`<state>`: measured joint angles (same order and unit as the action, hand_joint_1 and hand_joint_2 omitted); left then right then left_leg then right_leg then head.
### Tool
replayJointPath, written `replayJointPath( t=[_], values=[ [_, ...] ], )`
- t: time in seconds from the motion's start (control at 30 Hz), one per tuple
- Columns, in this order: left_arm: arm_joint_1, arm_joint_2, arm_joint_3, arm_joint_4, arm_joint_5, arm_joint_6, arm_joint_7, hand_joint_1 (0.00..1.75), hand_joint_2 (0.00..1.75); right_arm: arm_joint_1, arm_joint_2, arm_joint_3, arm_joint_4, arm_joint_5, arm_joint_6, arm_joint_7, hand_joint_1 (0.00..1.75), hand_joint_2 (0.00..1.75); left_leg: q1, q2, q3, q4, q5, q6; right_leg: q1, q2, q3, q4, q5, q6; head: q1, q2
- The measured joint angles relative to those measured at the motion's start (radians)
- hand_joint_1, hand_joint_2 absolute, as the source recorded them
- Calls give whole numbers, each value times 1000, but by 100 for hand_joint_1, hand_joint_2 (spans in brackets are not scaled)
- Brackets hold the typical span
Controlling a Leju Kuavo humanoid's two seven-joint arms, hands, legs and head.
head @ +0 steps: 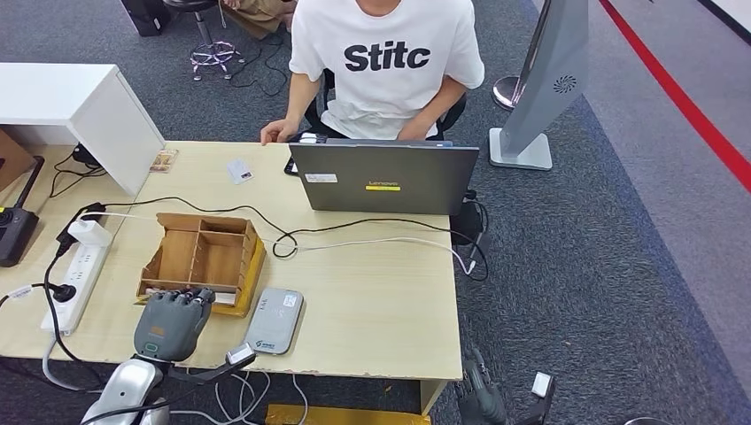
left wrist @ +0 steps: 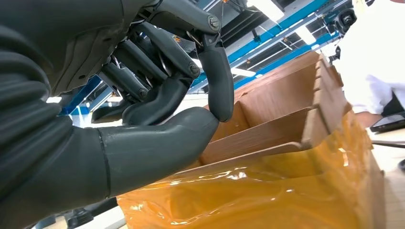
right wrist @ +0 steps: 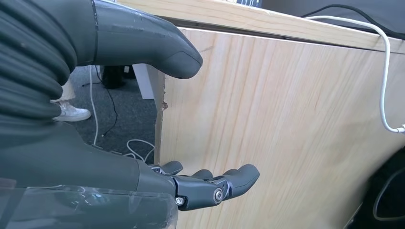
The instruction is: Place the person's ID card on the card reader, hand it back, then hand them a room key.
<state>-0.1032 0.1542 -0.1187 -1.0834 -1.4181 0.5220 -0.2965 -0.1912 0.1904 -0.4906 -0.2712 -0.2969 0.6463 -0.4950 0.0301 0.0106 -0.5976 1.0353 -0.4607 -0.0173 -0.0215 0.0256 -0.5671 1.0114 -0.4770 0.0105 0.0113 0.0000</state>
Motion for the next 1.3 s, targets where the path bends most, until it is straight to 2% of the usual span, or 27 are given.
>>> replayJointPath(
  t=[0.13, 0.23, 0.27, 0.37, 0.4, 1.3],
  values=[
    [3, 6, 7, 0, 3, -8, 0, 175, 175, 0, 0, 0, 0, -1, 0, -1, 0, 175, 0, 0, 0, 0, 0, 0, 0, 0, 0, 0, 0, 0, 0, 0],
    [7, 7, 9, 0, 3, -15, 0, 98, 175, 0, 0, 0, 0, -2, 0, -2, 0, 175, 0, 0, 0, 0, 0, 0, 0, 0, 0, 0, 0, 0, 0, 0],
    [9, 7, 10, 0, 3, -17, 0, 64, 175, 0, 0, 0, 0, -2, 0, -2, 0, 175, 0, 0, 0, 0, 0, 0, 0, 0, 0, 0, 0, 0, 0, 0],
    [11, 7, 10, -1, 3, -20, 0, 13, 175, 0, 0, 0, 0, -2, 1, -3, 0, 175, 0, 0, 0, 0, 0, 0, 0, 0, 0, 0, 0, 0, 0, 0],
    [11, 7, 10, -2, 3, -22, 0, 3, 175, 0, 0, 0, 0, -2, 1, -4, 0, 175, 0, 0, 0, 0, 0, 0, 0, 0, 0, 0, 0, 0, 0, 0],
    [12, 17, 25, -8, -29, -27, 29, 0, 175, 0, 0, 0, 0, -3, 0, -4, 0, 175, 0, 0, 0, 0, 0, 0, 0, 0, 0, 0, 0, 0, 0, 0]
  ],
)
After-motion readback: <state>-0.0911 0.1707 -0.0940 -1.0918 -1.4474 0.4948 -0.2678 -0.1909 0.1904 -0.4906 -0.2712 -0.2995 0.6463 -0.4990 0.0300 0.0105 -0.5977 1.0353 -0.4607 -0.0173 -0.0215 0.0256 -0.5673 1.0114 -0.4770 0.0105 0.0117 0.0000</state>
